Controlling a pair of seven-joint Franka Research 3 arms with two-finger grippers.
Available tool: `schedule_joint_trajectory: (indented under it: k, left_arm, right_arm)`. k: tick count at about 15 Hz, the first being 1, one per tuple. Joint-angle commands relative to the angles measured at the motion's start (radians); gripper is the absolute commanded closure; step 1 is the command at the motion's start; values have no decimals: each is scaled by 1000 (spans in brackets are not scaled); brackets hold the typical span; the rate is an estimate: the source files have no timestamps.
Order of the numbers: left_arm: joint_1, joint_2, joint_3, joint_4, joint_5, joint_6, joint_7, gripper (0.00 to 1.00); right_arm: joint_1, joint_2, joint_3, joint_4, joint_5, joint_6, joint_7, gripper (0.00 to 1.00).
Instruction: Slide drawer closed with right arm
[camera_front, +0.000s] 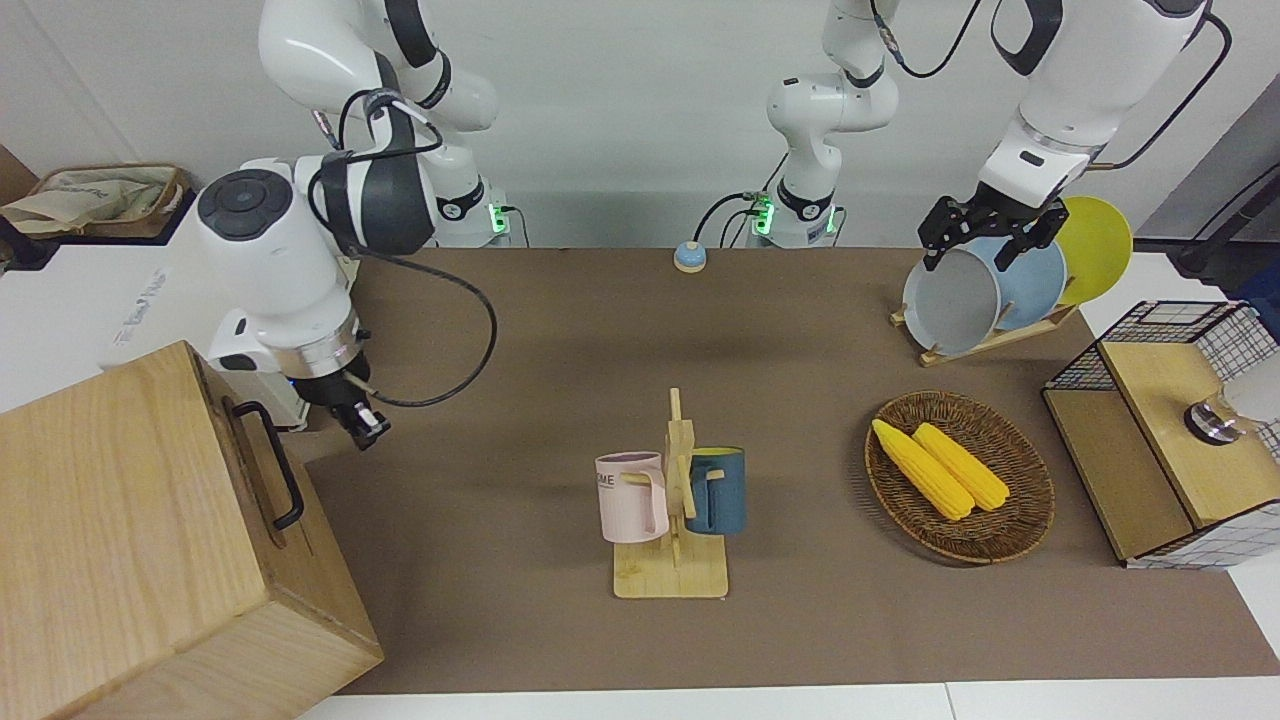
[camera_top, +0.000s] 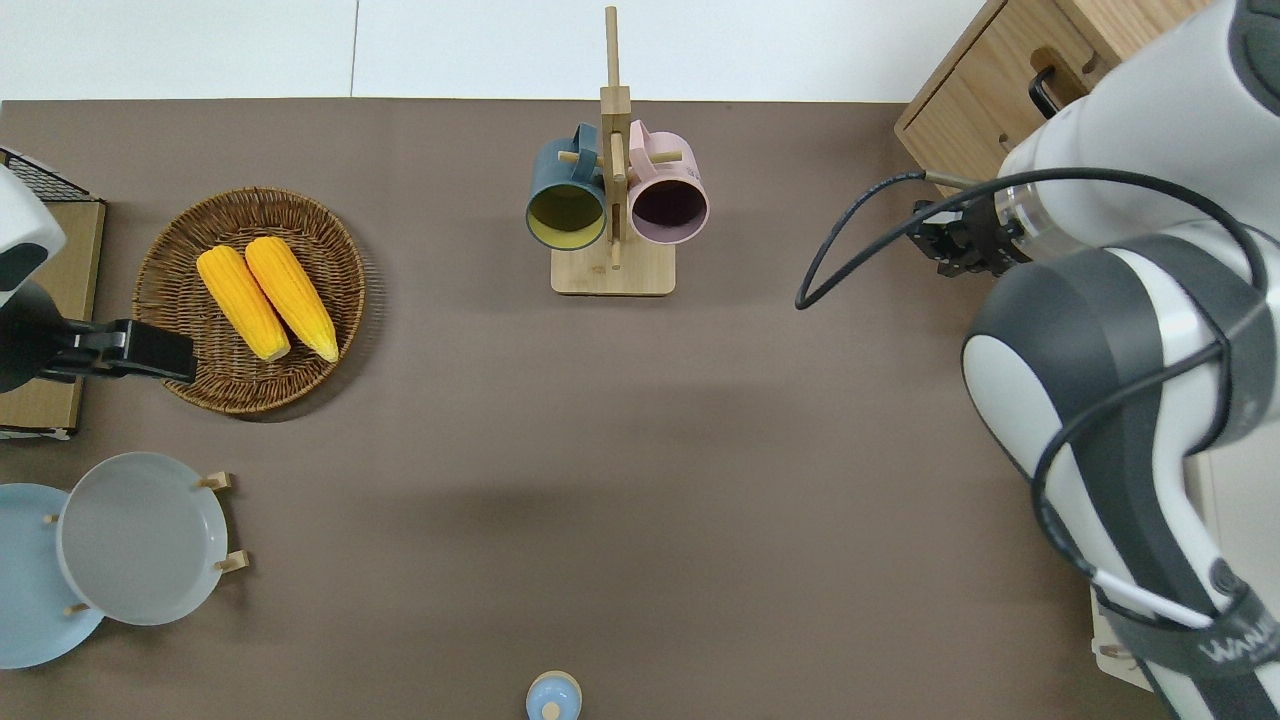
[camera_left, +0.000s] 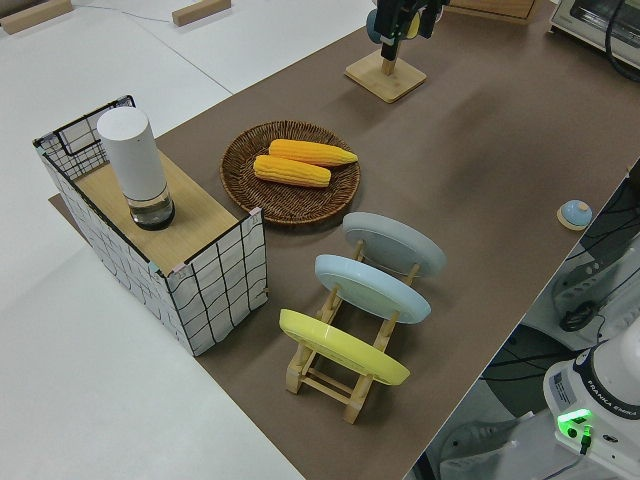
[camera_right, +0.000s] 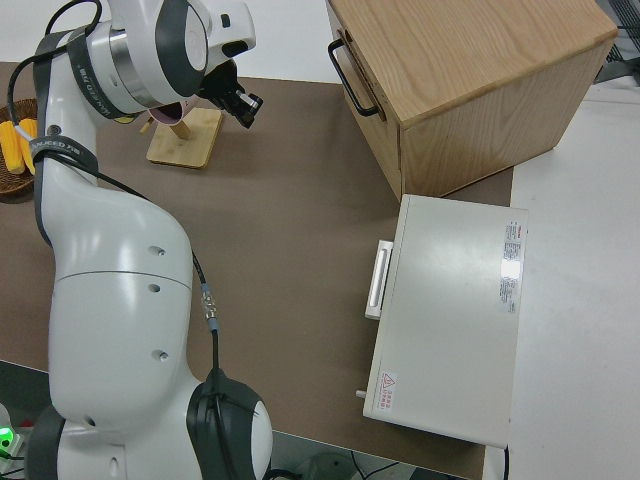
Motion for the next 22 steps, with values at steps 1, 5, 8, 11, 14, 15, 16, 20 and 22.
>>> schedule_joint_trajectory:
  k: [1,5,8,11,14,15,16,20,22]
  left_arm:
    - [4,11,-6,26,17,-20,10,7]
    - [4,11,-6,26,17,-20,10,7]
    - [4,11,-6,24,17,-20,10,7]
    - [4,11,-6,24,17,-20,10,7]
    - [4,11,-6,24,17,-20,10,7]
    - [4,11,-6,26,17,-20,10,7]
    - [4,11,-6,24,17,-20,10,7]
    - [4,11,-6,26,17,-20,10,7]
    - [4,13,-6,26,17,-20,10,7]
  right_arm:
    - [-13,-125,-41,-111,92,-16,-186,1000]
    - [-13,-202,-89,-160,139,-45,-324,1000]
    - [-14,-221,-110,-162,144,-81,-389,1000]
    - [-18,-218,-112,-157,147,-90,-406,752]
    - [-18,-216,-109,-148,147,-98,-406,328]
    - [-18,-209,-107,-128,146,-98,-407,10]
    - [-18,-201,-107,-117,136,-96,-404,7]
    - [-34,-169,-106,-102,136,-96,-410,7]
    - [-24,-162,-106,-97,129,-96,-409,7]
